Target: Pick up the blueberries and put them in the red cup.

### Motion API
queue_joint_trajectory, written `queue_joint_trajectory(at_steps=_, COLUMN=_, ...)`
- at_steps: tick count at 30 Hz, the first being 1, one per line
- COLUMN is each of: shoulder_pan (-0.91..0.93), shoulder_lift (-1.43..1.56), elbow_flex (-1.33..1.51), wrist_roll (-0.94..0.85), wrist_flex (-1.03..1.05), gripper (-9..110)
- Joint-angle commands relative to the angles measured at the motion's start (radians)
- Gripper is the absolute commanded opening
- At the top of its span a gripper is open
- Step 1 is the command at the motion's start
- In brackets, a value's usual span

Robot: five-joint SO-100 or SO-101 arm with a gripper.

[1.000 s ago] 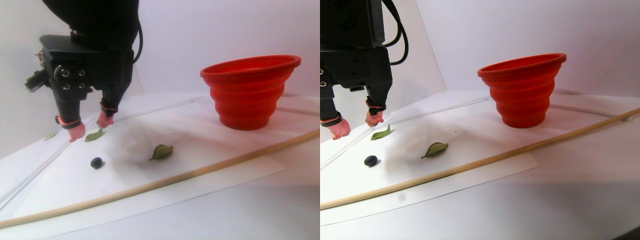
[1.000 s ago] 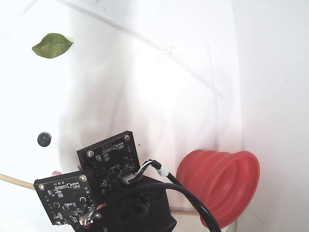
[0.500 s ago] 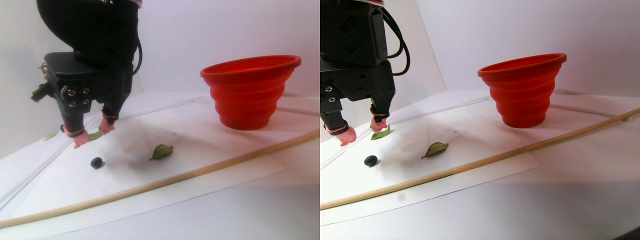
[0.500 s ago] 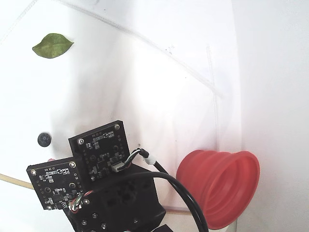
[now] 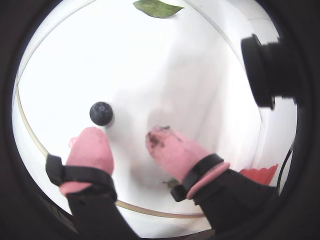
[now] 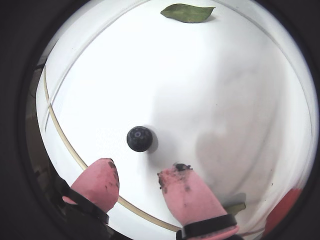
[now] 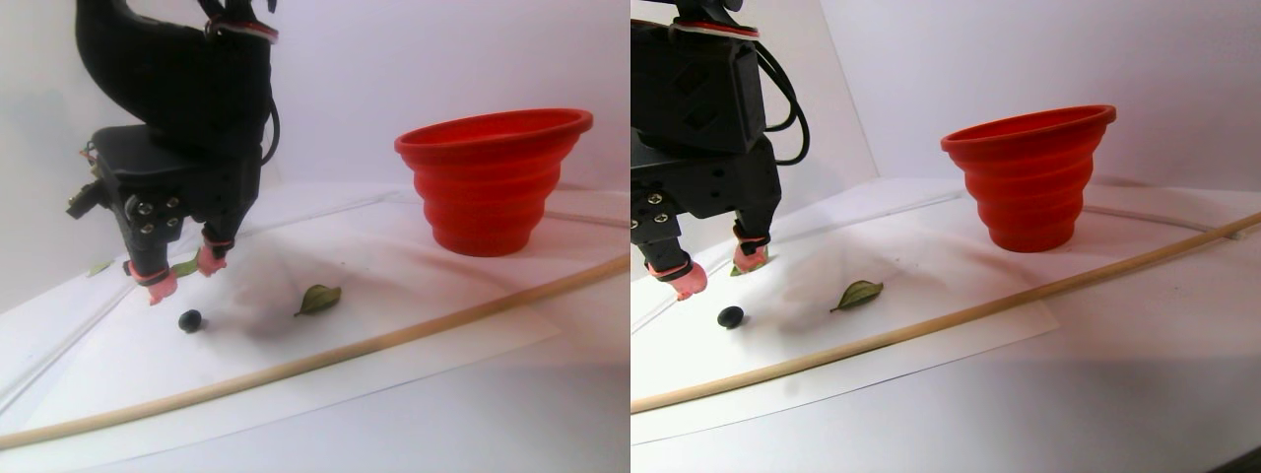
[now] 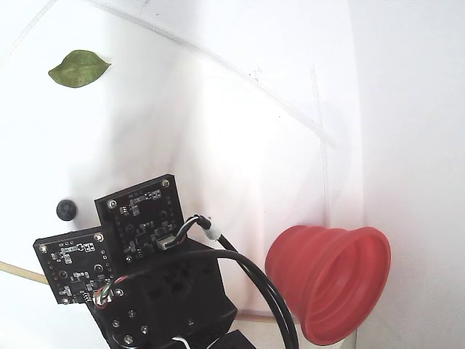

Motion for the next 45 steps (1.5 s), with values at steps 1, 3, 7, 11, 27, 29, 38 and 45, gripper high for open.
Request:
queue_joint_trajectory(at_steps=1, shoulder_pan=-0.046, shoulder_lift=-0.021, elbow_flex=-0.015, wrist_roll=-0.017, wrist_flex=-0.055, gripper=16)
queue_joint_trajectory(at_steps=3, shoulder_pan=-0.049, shoulder_lift=-0.040, elbow_flex=-0.021, wrist_roll=-0.021, wrist_flex=-0.067, gripper=17)
queue_joint_trajectory(at_steps=7, shoulder_pan=-0.055, shoulder_lift=-0.061, elbow_flex=-0.029, wrist_roll=-0.025, wrist_flex=-0.081, gripper=17)
queue_joint_trajectory(at_steps=11, shoulder_pan=-0.072, shoulder_lift=-0.077, elbow_flex=-0.032, wrist_roll=-0.014, wrist_flex=-0.091, gripper=18)
queue_joint_trajectory(at_steps=27, shoulder_pan=-0.077, shoulder_lift=-0.169, elbow_flex=-0.032, wrist_roll=-0.026, wrist_flex=-0.149, gripper=18)
queue_joint_trajectory(at_steps=29, shoulder_pan=-0.075, shoulder_lift=-0.184, elbow_flex=-0.035, wrist_roll=-0.026, wrist_flex=-0.156, gripper=18)
queue_joint_trajectory(at_steps=38, shoulder_pan=-0.052, shoulder_lift=-0.230, elbow_flex=-0.081, wrist_roll=-0.037, wrist_flex=-0.152, gripper=18)
queue_joint_trajectory(at_steps=45, shoulder_pan=-0.034, shoulder_lift=-0.265, elbow_flex=-0.115, wrist_roll=-0.054, wrist_flex=-0.152, gripper=18)
